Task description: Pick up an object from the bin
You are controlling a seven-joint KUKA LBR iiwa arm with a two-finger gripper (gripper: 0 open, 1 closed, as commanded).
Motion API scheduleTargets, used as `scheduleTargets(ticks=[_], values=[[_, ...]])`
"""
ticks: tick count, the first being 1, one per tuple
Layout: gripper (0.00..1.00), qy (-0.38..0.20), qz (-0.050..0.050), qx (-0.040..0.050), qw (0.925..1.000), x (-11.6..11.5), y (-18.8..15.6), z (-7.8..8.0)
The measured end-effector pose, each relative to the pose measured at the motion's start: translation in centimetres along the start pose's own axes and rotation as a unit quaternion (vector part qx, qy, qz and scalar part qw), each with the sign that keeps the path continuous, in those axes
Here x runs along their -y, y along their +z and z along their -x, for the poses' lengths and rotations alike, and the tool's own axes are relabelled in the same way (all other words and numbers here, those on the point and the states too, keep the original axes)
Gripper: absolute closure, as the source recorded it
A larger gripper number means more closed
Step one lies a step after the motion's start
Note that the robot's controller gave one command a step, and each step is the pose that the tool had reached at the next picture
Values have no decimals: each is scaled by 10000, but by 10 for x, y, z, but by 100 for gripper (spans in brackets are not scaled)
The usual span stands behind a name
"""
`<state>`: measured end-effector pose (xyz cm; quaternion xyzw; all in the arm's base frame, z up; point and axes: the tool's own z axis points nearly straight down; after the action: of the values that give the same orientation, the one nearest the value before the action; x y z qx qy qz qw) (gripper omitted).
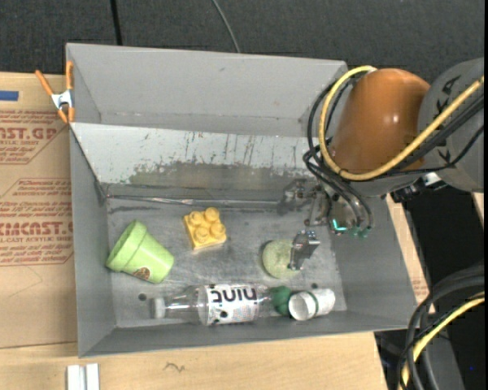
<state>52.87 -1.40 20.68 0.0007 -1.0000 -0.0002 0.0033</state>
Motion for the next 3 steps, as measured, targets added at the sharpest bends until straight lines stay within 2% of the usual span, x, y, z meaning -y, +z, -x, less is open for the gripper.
scheduleTargets(ticks=[1, 2, 3], values=[[0, 0, -1, 40, 10000, 0, -4, 2], [0, -680, -11, 69, 9977, -6, 10, 5], [0, -2487, -6, 35, 9686, -2, 37, 7]])
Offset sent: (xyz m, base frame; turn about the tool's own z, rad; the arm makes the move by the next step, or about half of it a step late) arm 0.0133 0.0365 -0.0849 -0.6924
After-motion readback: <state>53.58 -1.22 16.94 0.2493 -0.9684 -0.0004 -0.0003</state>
